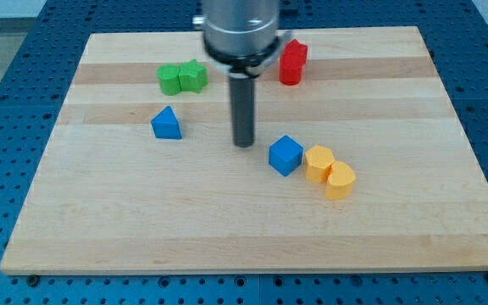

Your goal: Move the blue triangle right diagonally towards blue cube

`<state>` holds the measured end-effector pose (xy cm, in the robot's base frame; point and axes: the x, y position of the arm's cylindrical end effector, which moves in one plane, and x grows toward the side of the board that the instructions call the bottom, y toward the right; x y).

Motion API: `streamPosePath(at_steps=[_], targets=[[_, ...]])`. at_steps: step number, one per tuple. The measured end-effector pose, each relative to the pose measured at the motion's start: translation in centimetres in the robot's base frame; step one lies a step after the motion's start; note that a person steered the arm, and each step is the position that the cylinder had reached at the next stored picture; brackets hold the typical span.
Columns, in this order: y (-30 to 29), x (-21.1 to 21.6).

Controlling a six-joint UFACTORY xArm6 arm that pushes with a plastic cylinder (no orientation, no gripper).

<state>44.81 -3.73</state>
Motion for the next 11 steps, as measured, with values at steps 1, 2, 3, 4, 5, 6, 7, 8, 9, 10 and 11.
streamPosePath(at_steps=[1, 2, 3, 4, 5, 6, 7, 8, 9, 10, 11], targets=[[-5.9, 0.9], [-14.3, 1.7], [-19.5, -2.3], [-19.1, -6.7], [-13.6, -5.4], [-8.9, -3.9], [-4.4, -3.8], [-3.1, -3.7], [-5.3, -3.7], [-9.3, -3.2], [-9.6, -1.2]])
